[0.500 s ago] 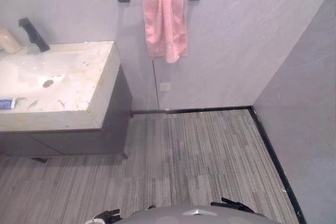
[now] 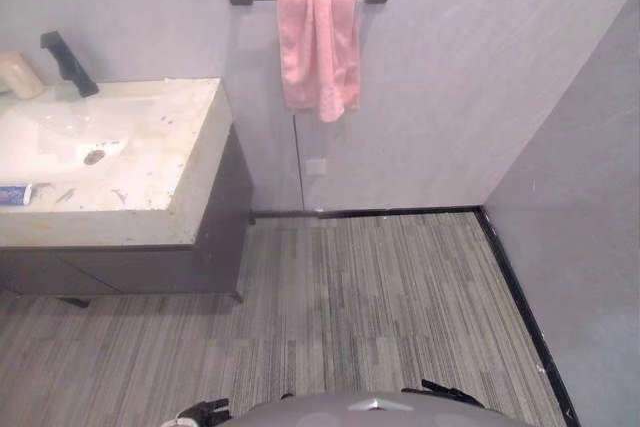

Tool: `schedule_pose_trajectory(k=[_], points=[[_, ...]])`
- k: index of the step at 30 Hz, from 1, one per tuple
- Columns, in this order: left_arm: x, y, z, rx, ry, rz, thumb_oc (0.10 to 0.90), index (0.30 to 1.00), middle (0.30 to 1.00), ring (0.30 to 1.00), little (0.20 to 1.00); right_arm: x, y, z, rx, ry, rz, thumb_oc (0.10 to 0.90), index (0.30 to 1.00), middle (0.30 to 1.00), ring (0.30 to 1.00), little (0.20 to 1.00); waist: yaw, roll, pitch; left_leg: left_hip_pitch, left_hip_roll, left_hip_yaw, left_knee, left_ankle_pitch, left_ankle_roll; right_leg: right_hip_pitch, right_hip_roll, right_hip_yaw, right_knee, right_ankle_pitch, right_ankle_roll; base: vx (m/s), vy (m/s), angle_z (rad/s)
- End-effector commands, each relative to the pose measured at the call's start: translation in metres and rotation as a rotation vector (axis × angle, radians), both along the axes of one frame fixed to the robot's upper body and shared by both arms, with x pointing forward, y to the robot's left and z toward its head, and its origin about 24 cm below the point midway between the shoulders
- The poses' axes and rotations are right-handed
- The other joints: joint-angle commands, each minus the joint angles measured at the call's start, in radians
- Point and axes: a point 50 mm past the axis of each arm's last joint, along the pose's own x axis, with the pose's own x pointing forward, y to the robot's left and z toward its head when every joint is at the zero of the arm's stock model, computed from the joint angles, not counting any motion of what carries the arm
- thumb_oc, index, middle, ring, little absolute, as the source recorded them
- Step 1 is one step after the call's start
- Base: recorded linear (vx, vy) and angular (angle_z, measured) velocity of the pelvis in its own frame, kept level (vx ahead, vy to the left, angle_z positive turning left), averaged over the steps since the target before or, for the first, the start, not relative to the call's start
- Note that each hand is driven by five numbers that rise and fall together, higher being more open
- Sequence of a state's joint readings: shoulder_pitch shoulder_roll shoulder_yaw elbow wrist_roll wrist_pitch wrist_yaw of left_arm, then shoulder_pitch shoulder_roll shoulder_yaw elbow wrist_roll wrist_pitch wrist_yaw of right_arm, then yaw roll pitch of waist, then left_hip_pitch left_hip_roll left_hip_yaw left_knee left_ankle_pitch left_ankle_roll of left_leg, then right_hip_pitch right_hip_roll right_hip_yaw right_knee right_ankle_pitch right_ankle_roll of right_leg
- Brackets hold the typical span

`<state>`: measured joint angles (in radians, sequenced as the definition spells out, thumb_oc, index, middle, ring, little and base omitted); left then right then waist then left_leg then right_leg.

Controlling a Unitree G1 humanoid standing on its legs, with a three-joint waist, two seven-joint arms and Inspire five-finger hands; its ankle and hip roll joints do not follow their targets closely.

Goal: Organize the bathroom.

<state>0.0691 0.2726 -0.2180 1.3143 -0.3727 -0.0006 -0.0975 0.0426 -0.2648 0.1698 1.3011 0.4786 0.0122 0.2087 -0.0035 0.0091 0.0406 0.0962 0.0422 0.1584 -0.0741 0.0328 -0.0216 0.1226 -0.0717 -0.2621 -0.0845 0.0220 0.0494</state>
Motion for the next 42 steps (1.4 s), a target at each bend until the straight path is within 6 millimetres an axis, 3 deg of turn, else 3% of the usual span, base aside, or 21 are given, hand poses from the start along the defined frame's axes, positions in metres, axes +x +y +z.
schedule_pose_trajectory(k=[1, 9, 22, 31, 35, 36, 37, 38, 39, 40, 42], points=[[0.021, -0.022, -0.002, -0.056, -0.069, -0.055, 0.800, 0.900, 0.900, 0.900, 0.900, -0.001, 0.011, -0.003, 0.028, 0.028, 0.047, 0.800, 0.900, 0.900, 0.900, 0.900, 0.002, -0.019, 0.021, -0.004, -0.017, -0.037, -0.013, -0.031, 0.016, -0.021, 0.026, 0.027, -0.003, -0.014, 0.016, 0.03, -0.012, 0.01], [0.024, -0.024, -0.002, -0.042, -0.078, -0.094, 0.800, 0.900, 0.900, 0.900, 0.900, 0.007, 0.011, -0.002, 0.020, -0.012, 0.091, 0.800, 0.900, 0.900, 0.900, 0.900, 0.001, -0.017, 0.032, -0.011, -0.016, -0.034, -0.013, -0.029, 0.020, -0.032, 0.026, 0.030, -0.003, -0.010, 0.016, 0.00, 0.000, 0.00], [0.029, -0.019, 0.000, 0.018, -0.155, -0.010, 0.800, 0.900, 0.900, 0.900, 0.900, 0.019, 0.015, 0.000, 0.004, -0.092, 0.129, 0.800, 0.900, 0.900, 0.900, 0.900, 0.009, -0.023, 0.027, 0.000, -0.014, -0.043, -0.013, -0.029, 0.018, -0.018, 0.029, 0.022, 0.003, -0.020, 0.011, 0.02, -0.011, 0.00], [0.067, -0.013, 0.012, 0.012, -0.315, 0.000, 0.800, 0.900, 0.900, 0.900, 0.900, 0.041, 0.010, 0.008, -0.031, -0.188, 0.161, 0.800, 0.900, 0.900, 0.900, 0.900, -0.004, -0.018, 0.027, 0.016, -0.003, -0.026, -0.002, -0.034, 0.016, -0.010, 0.029, 0.031, 0.013, -0.030, 0.005, 0.04, -0.015, 0.01], [0.085, -0.012, 0.018, 0.022, -0.373, -0.041, 0.800, 0.900, 0.900, 0.900, 0.900, 0.053, 0.007, 0.012, -0.026, -0.220, 0.171, 0.800, 0.900, 0.900, 0.900, 0.900, -0.017, -0.032, 0.049, -0.039, 0.031, 0.031, 0.167, -0.044, -0.002, -0.017, 0.020, 0.034, 0.046, -0.035, -0.015, 0.00, -0.064, 0.01], [0.091, -0.012, 0.020, 0.026, -0.391, -0.052, 0.800, 0.900, 0.900, 0.900, 0.900, 0.057, 0.006, 0.013, -0.025, -0.227, 0.185, 0.800, 0.900, 0.900, 0.900, 0.900, -0.019, -0.037, 0.064, -0.082, 0.049, 0.036, 0.260, -0.017, -0.012, -0.017, 0.022, 0.036, 0.054, -0.035, -0.026, -0.02, -0.154, 0.07], [0.096, -0.009, 0.023, 0.020, -0.417, -0.028, 0.800, 0.900, 0.900, 0.900, 0.900, 0.060, 0.005, 0.015, -0.023, -0.231, 0.220, 0.800, 0.900, 0.900, 0.900, 0.900, -0.020, -0.048, 0.094, -0.164, 0.079, 0.026, 0.463, 0.041, -0.023, -0.014, 0.031, 0.046, 0.066, -0.035, -0.053, -0.02, -0.145, 0.07], [0.097, -0.008, 0.023, 0.019, -0.420, -0.023, 0.800, 0.900, 0.900, 0.900, 0.900, 0.061, 0.005, 0.015, -0.024, -0.233, 0.223, 0.800, 0.900, 0.900, 0.900, 0.900, -0.020, -0.048, 0.098, -0.179, 0.084, 0.021, 0.486, 0.050, -0.025, -0.014, 0.033, 0.047, 0.069, -0.036, -0.058, 0.03, -0.147, -0.04], [0.094, -0.004, 0.024, 0.017, -0.425, 0.010, 0.800, 0.900, 0.900, 0.900, 0.900, 0.058, 0.005, 0.014, -0.020, -0.214, 0.254, 0.800, 0.900, 0.900, 0.900, 0.900, -0.014, -0.051, 0.119, -0.249, 0.072, -0.013, 0.615, 0.071, -0.017, -0.012, 0.038, 0.063, 0.084, -0.039, -0.075, 0.09, -0.054, -0.20], [0.089, -0.003, 0.022, 0.010, -0.416, 0.031, 0.800, 0.900, 0.900, 0.900, 0.900, 0.054, 0.004, 0.013, -0.021, -0.190, 0.265, 0.800, 0.900, 0.900, 0.900, 0.900, -0.006, -0.050, 0.131, -0.291, 0.052, -0.035, 0.655, 0.073, -0.011, -0.005, 0.039, 0.077, 0.093, -0.043, -0.079, 0.13, -0.029, -0.20], [0.078, -0.004, 0.018, 0.003, -0.392, 0.041, 0.800, 0.900, 0.900, 0.900, 0.900, 0.049, 0.003, 0.011, -0.018, -0.162, 0.261, 0.800, 0.900, 0.900, 0.900, 0.900, 0.011, -0.043, 0.140, -0.299, 0.019, -0.051, 0.573, 0.087, -0.011, 0.012, 0.044, 0.098, 0.096, -0.053, -0.070, 0.19, 0.058, -0.24]])
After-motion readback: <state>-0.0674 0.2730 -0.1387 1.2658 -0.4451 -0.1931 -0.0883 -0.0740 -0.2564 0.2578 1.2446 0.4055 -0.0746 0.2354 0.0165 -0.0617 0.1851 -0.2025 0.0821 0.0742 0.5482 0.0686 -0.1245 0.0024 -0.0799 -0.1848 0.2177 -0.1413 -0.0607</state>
